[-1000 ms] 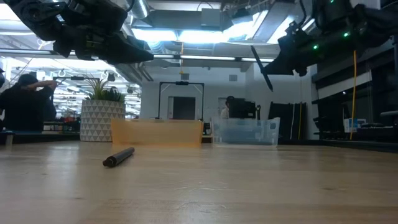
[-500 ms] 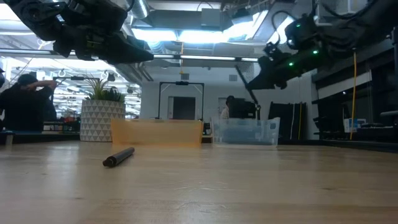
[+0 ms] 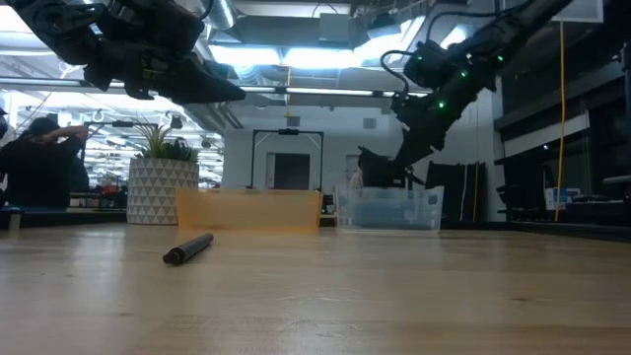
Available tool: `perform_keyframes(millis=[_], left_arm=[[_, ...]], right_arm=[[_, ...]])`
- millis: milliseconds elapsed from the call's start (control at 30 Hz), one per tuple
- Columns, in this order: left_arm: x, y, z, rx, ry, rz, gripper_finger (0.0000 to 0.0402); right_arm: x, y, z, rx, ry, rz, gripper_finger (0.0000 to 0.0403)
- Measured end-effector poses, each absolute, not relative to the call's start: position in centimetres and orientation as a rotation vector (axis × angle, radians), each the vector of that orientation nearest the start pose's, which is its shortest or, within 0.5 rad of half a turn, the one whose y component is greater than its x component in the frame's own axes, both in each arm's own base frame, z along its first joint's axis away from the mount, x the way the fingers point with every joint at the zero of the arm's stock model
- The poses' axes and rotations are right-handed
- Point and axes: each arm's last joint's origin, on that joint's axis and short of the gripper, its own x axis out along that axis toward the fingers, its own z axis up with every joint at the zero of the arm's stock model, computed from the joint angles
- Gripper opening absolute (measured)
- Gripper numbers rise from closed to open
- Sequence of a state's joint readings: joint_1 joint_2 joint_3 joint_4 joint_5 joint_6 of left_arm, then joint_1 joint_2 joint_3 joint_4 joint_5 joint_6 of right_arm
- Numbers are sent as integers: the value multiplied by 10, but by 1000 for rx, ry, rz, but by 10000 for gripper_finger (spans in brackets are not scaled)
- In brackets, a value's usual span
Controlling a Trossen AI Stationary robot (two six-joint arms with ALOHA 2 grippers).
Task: Sort pens & pencils
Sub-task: Put the black pen into the transparent bin
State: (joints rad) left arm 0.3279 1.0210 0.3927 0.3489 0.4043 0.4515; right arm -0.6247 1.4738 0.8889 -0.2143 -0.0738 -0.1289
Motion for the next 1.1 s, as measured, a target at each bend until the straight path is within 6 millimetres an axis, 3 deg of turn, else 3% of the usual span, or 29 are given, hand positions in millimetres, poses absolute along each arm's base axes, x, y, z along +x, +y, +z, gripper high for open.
perform_keyframes(millis=[300,800,1100], left_arm=[[199,56,207,347,242,-134,0],[199,55,207,339,242,-136,0],[199,55,207,339,242,-137,0]], right_arm=[[249,-177,230,171,914,-436,29],[256,-193,185,221,1066,-419,29],[254,-201,173,247,1103,-431,29]])
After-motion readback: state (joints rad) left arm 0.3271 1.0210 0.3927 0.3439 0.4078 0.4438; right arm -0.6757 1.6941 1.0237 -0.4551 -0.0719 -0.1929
